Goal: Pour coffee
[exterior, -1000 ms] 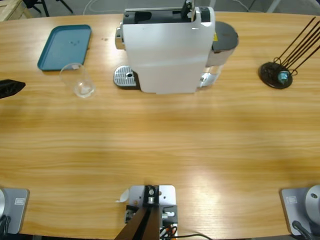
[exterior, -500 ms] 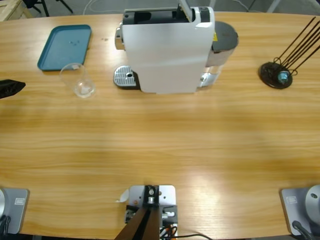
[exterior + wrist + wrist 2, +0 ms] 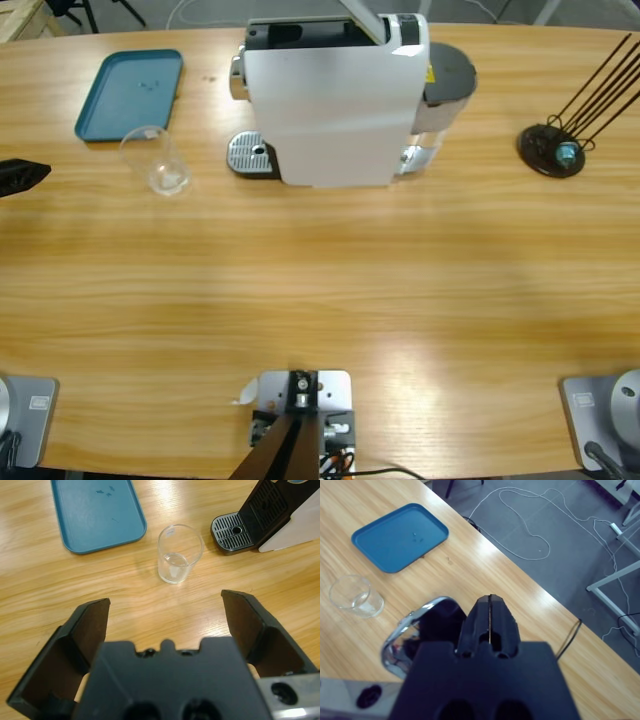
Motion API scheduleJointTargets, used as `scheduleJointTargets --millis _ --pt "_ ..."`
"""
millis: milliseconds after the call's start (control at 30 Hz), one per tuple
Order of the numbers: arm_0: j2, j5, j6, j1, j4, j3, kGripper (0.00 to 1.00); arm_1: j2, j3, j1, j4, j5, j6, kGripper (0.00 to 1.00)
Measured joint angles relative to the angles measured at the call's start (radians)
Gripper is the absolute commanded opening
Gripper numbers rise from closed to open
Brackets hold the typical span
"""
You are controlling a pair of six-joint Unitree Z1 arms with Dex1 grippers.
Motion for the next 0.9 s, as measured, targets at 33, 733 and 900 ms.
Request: scheduleJointTargets --millis 33,733,900 --pt "0.0 0.0 0.0 0.0 0.0 0.0 0.964 0.004 0.011 0.001 -0.014 0.001 0.004 0.0" --pt "0.0 0.0 0.0 0.0 -0.001 0.0 0.959 0.034 0.239 0.094 -0.259 0.004 0.079 0.0" --pt "0.001 0.0 0.0 0.0 -0.002 0.001 0.959 0.033 0.272 0.096 -0.315 0.004 0.099 0.0"
